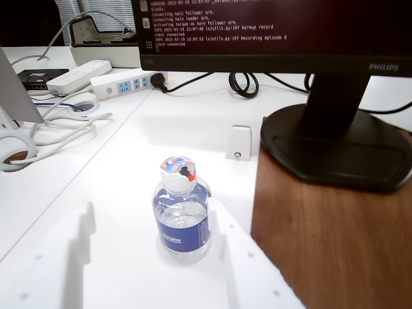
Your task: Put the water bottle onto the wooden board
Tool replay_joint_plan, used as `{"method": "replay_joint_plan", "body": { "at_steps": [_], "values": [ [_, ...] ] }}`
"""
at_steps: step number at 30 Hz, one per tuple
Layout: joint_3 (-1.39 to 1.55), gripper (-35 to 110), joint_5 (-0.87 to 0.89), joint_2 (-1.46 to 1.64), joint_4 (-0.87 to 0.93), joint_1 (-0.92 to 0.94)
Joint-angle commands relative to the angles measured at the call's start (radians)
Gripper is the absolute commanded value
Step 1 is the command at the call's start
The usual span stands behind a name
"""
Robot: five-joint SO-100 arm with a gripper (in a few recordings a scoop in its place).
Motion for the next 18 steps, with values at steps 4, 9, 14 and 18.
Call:
{"method": "replay_joint_plan", "body": {
  "at_steps": [4,9,14,18],
  "values": [
    [-0.028,25,-0.060,0.012,0.017,-0.023],
    [-0.014,29,-0.114,0.009,0.012,0.011],
    [-0.020,29,-0.333,-0.054,-0.012,0.041],
    [-0.021,29,-0.233,-0.109,-0.124,0.046]
  ]
}}
